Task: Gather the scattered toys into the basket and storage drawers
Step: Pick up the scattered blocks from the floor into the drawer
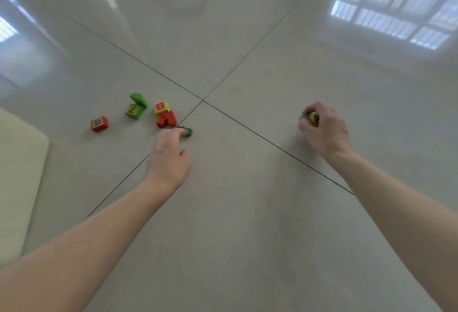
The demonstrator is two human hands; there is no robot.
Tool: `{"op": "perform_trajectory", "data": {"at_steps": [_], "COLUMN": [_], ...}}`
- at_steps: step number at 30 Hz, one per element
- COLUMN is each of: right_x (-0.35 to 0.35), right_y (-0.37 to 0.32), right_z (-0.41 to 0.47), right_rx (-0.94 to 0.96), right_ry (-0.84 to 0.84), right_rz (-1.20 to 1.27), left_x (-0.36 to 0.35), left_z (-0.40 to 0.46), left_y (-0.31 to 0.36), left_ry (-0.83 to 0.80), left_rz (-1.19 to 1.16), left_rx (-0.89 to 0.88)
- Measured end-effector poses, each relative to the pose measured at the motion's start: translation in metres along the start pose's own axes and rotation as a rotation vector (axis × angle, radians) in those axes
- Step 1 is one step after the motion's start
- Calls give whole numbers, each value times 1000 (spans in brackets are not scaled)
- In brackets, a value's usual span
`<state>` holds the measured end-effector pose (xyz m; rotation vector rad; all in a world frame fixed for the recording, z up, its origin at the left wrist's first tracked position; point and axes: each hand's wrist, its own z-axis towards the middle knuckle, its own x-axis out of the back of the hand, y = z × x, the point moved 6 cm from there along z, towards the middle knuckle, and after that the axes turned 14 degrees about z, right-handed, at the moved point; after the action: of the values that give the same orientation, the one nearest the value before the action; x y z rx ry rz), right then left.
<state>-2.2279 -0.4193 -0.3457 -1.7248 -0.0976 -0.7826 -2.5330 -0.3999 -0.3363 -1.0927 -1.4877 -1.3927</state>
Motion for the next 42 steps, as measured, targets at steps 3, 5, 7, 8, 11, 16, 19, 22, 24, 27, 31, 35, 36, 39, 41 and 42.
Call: {"op": "perform_trajectory", "data": {"at_steps": [3,5,7,8,11,16,19,22,24,27,31,35,36,39,41,42], "right_x": [-59,-86,-109,-115,-128,-167,-205,-240,-254,-255,-239,-204,-200,-198,-198,-199], "right_y": [-46,-61,-69,-70,-68,-97,-123,-135,-131,-130,-127,-90,-83,-79,-81,-82], "right_z": [-21,-33,-42,-44,-39,-40,-43,-47,-51,-60,-71,-70,-71,-74,-76,-75], "right_rx": [-21,-104,-155,-174,-203,-76,80,213,271,354,440,121,97,171,210,229], "right_ry": [-203,-328,-414,-422,-360,-401,-512,-630,-638,-536,-510,-237,-195,-150,-116,-110], "right_rz": [335,494,562,585,592,479,281,20,-171,-269,-98,437,487,497,465,446], "left_x": [3,-8,-23,-28,-25,-12,-5,-2,-4,0,11,24,25,28,24,20], "left_z": [20,27,24,20,5,-6,-16,-32,-44,-50,-40,-2,14,62,90,101], "left_y": [-6,-6,-13,-16,-22,-49,-67,-90,-103,-117,-122,-117,-108,-74,-60,-55], "left_ry": [-21,-131,-233,-224,18,146,157,156,135,142,178,163,153,100,49,11], "left_rz": [138,290,422,425,367,437,347,258,272,303,271,-104,-154,-189,-75,25], "left_rx": [-171,-288,-339,-339,-402,-356,-339,-359,-420,-411,-217,224,243,162,62,17]}}
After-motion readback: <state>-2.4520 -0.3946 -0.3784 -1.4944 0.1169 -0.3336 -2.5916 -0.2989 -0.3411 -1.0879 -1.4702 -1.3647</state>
